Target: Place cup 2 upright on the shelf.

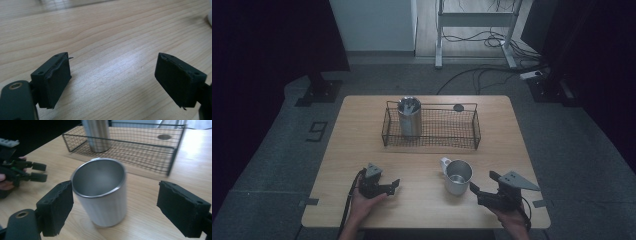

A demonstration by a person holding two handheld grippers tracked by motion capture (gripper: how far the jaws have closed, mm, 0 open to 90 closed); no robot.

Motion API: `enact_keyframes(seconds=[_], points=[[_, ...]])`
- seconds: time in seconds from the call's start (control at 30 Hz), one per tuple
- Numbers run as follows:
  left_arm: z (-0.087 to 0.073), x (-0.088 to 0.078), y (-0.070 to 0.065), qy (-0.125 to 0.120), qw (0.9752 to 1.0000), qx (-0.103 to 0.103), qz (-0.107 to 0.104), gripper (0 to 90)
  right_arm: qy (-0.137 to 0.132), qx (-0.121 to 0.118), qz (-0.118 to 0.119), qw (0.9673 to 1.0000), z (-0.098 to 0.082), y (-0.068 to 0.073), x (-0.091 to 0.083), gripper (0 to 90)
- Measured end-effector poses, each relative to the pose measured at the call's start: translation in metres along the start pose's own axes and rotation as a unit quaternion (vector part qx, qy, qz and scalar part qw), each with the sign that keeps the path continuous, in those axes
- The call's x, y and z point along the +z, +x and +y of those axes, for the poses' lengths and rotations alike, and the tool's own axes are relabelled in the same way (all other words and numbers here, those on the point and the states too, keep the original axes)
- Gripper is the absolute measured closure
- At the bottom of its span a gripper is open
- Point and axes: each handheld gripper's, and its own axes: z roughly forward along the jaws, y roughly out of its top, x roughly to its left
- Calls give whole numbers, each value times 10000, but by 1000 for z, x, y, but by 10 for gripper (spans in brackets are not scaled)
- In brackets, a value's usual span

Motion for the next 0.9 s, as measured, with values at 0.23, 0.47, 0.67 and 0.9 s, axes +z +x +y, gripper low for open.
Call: enact_keyframes(seconds=[0.23, 0.47, 0.67, 0.9], points=[[1, 3, -6, 127, 9996, 205, 145, 144, 107, -75, 14, 9999, 2, 14, 13, 117], [1, 4, -6, 197, 9994, 219, 153, 144, 117, -157, -44, 9998, 5, 21, 20, 97], [2, 5, -6, 279, 9993, 214, 145, 144, 326, -201, -170, 9991, 2, 19, 36, 49], [2, 5, -6, 282, 9993, 210, 135, 144, 512, -247, -145, 9983, -1, 19, 52, 9]])
